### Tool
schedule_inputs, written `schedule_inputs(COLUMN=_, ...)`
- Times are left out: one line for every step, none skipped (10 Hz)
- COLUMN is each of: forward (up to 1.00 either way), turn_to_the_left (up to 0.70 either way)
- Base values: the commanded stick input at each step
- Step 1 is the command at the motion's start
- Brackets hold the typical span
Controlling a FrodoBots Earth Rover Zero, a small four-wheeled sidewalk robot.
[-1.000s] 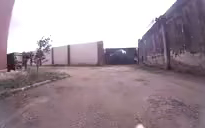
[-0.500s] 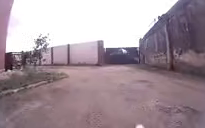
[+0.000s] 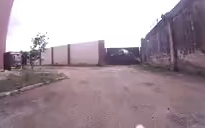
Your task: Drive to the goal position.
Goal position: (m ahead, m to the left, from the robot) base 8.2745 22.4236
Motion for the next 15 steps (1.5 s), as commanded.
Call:
schedule_inputs(forward=0.50, turn_to_the_left=0.00)
schedule_inputs(forward=0.50, turn_to_the_left=0.00)
schedule_inputs(forward=0.50, turn_to_the_left=0.00)
schedule_inputs(forward=0.50, turn_to_the_left=0.00)
schedule_inputs(forward=0.50, turn_to_the_left=0.00)
schedule_inputs(forward=0.50, turn_to_the_left=0.00)
schedule_inputs(forward=0.50, turn_to_the_left=0.00)
schedule_inputs(forward=0.50, turn_to_the_left=0.00)
schedule_inputs(forward=0.50, turn_to_the_left=0.00)
schedule_inputs(forward=0.50, turn_to_the_left=0.00)
schedule_inputs(forward=0.50, turn_to_the_left=0.00)
schedule_inputs(forward=0.50, turn_to_the_left=0.00)
schedule_inputs(forward=0.50, turn_to_the_left=0.00)
schedule_inputs(forward=0.50, turn_to_the_left=-0.01)
schedule_inputs(forward=0.50, turn_to_the_left=-0.01)
